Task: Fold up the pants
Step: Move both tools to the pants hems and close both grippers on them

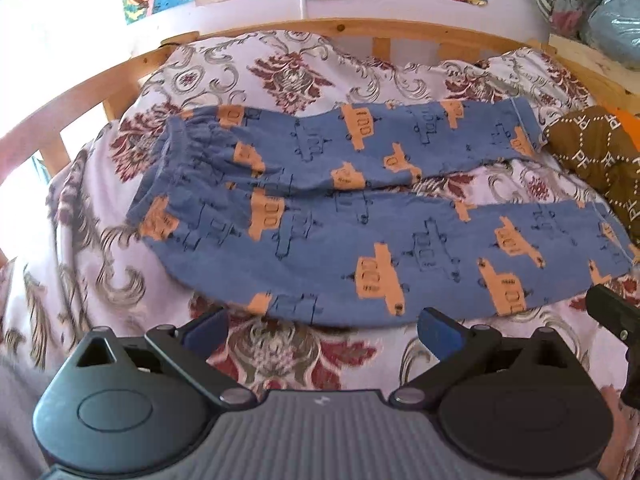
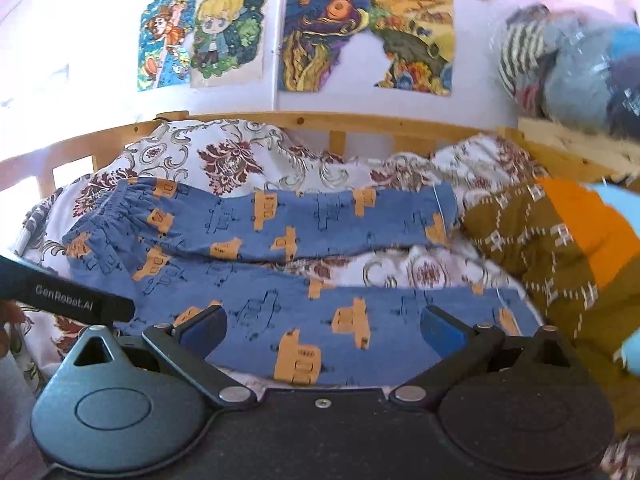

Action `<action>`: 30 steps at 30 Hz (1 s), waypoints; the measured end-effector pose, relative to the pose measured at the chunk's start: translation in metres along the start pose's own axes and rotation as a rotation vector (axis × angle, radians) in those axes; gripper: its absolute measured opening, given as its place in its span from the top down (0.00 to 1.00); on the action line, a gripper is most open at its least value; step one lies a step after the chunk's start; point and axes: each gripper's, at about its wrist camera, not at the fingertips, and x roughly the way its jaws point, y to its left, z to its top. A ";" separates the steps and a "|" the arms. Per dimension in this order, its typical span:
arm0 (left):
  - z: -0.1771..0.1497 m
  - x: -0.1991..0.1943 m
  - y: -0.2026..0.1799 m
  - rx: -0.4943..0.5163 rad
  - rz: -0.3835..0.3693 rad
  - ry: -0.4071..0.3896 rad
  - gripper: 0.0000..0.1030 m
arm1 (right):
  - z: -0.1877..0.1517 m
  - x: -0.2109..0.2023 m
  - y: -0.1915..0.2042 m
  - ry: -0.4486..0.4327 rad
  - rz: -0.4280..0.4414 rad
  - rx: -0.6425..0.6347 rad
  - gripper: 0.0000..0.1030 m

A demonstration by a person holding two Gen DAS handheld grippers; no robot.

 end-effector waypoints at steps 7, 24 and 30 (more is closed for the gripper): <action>0.043 0.019 0.007 0.038 -0.032 -0.034 0.00 | 0.033 0.044 -0.010 0.016 0.007 -0.039 0.00; 0.180 0.139 0.087 0.189 -0.098 -0.119 0.00 | 0.115 0.256 -0.008 0.107 0.285 -0.349 0.00; 0.230 0.191 0.122 0.361 -0.115 -0.101 0.00 | 0.148 0.340 0.018 0.138 0.418 -0.482 0.00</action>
